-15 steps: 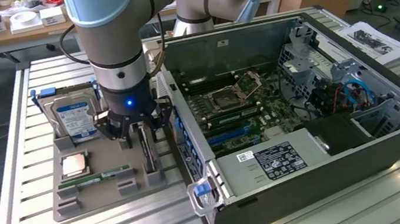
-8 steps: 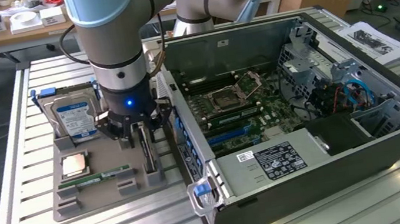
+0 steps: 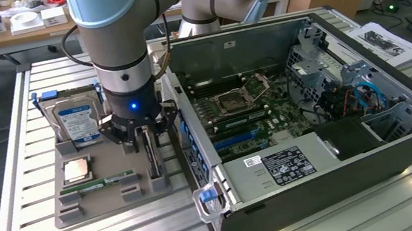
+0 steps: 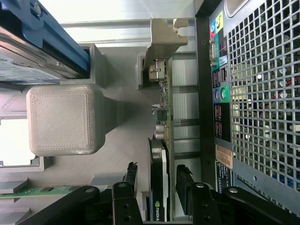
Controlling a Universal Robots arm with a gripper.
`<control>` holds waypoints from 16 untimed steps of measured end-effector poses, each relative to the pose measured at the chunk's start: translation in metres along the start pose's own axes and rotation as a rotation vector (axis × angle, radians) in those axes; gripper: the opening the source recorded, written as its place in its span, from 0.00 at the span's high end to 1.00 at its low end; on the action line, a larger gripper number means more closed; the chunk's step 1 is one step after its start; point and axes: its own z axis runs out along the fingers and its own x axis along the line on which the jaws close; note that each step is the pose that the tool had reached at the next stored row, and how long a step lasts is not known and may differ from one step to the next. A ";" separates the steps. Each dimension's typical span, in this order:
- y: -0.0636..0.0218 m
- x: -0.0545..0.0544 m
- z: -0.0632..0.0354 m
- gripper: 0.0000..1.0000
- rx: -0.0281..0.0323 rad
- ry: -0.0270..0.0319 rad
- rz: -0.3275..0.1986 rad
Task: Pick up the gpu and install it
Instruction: 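Pick up the gpu and move the gpu toward the slot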
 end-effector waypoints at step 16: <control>-0.0017 0.000 -0.0001 0.54 0.0000 -0.0001 0.000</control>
